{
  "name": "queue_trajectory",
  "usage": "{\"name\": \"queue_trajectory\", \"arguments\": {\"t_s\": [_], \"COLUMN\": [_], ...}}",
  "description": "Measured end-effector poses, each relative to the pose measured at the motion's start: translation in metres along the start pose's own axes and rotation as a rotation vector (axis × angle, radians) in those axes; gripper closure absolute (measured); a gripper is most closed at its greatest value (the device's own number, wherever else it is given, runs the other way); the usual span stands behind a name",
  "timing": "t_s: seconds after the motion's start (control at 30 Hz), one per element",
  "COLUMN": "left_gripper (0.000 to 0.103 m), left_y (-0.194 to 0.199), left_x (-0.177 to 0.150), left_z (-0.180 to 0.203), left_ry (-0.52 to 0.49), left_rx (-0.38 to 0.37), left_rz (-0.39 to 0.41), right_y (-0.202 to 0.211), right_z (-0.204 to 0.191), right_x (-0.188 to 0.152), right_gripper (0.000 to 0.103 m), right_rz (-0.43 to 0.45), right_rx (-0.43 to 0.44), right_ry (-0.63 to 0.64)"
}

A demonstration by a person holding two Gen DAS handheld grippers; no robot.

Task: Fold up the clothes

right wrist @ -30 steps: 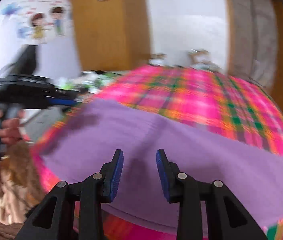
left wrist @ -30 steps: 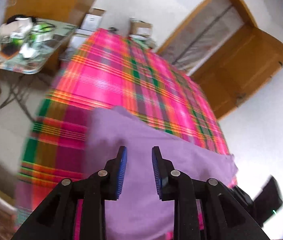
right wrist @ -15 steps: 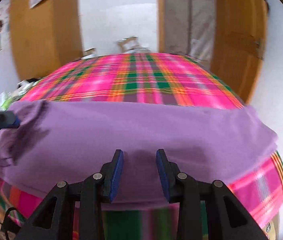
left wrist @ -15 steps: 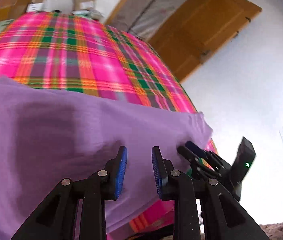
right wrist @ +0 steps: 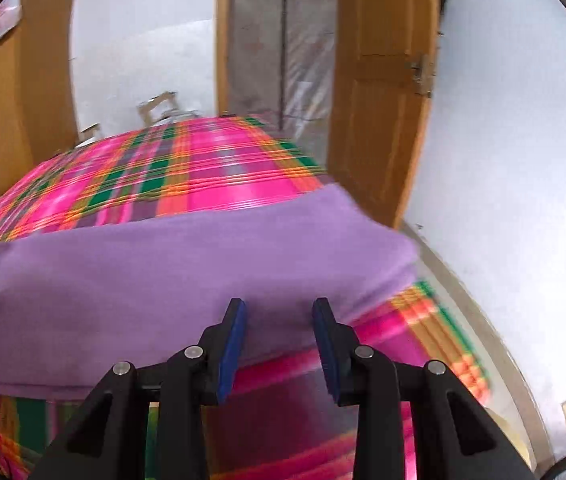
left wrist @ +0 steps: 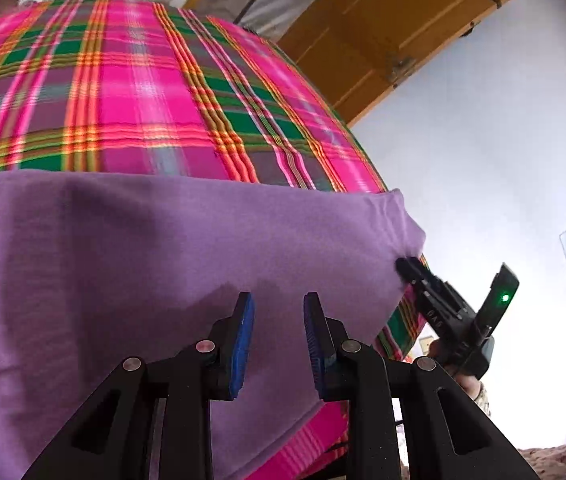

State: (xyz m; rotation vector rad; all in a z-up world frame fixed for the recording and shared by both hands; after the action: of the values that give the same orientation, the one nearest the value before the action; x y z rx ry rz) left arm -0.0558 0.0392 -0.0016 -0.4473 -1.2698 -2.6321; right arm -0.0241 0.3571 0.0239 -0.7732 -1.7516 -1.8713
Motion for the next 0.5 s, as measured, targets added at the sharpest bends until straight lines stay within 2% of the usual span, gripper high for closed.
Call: {"name": "queue_trajectory", "arguments": {"t_s": [0.2,0.33,0.4,0.5], "left_gripper": [0.077,0.077,0.077,0.077], "left_y": [-0.026,-0.040,-0.044,-0.049], "left_x": [0.016,0.024,0.027,0.029], "left_z": [0.013,0.015,0.016,0.017], "left_ry": [-0.010,-0.004,0.001,-0.005], "left_rx": [-0.010,-0.024,-0.035,-0.040], "left_rz": [-0.045,-0.065,-0.068,-0.068], "right_y": [-0.004,-0.009,-0.018,-0.023], "right_z": [0.054,0.073,0.079,0.087], "right_x": [0.016,0.032,0.038,0.036], "right_gripper": [0.068,0.068,0.068,0.068], "right_rz": [0.003,0.005,-0.009,-0.029], "right_rx": [-0.060,-0.007,-0.017,0.016], "right_ry": [-0.136,-0.191,-0.209,-0.250]}}
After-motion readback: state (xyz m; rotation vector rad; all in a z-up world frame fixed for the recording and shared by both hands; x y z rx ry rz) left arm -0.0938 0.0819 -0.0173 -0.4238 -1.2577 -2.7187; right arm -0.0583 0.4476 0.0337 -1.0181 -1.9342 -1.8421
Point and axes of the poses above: each gripper's, at about its wrist camera, not at the fingertips, and y roughly against the way its jaws point, z to its right, x to its top, the point moved 2 cm from there along -y, roughly the way its jaws point, and after that the axes turned 8 degrees about -z, right-handed, at the moved point
